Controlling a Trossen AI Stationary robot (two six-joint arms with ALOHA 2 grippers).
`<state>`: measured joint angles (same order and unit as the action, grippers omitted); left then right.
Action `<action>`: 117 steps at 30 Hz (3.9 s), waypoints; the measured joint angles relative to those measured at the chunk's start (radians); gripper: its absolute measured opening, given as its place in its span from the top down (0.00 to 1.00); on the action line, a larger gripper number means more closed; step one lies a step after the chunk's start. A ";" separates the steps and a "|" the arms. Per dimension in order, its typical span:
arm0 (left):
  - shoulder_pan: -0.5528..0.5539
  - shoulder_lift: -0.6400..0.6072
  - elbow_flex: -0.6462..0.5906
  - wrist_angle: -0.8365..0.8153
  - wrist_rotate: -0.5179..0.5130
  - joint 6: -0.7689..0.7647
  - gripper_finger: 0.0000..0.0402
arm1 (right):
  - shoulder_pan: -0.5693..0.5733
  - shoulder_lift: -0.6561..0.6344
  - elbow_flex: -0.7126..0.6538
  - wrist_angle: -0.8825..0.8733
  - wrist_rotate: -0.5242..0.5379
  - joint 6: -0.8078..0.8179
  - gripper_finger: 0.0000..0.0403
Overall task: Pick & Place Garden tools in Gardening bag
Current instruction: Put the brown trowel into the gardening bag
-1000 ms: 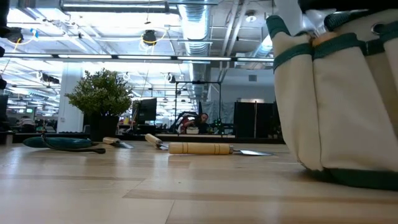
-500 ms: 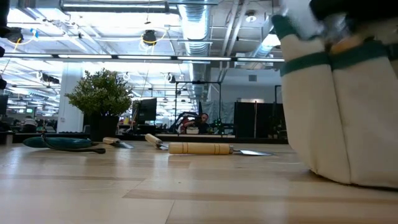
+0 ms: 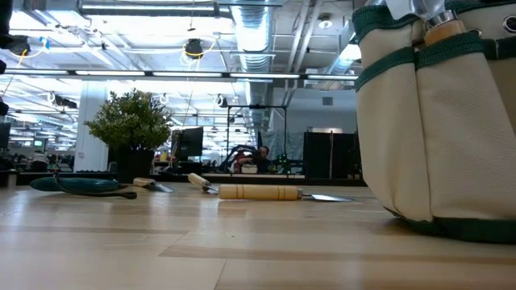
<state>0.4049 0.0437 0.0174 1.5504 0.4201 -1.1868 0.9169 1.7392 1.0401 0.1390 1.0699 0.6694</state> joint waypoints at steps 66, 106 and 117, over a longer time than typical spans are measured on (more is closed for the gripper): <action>0.000 0.000 0.000 -0.028 0.000 0.000 0.96 | -0.799 0.278 0.515 -1.082 -1.175 -0.407 0.74; 0.000 0.000 0.000 -0.043 0.000 0.000 0.96 | -1.037 0.268 0.262 -0.857 -1.079 -0.549 1.00; 0.000 0.000 0.000 -0.043 0.000 0.000 0.96 | -1.135 0.274 0.419 -0.958 -0.871 -0.326 1.00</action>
<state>0.4053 0.0437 0.0174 1.5077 0.4202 -1.1866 -0.2178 2.0129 1.4593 -0.8186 0.1989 0.3431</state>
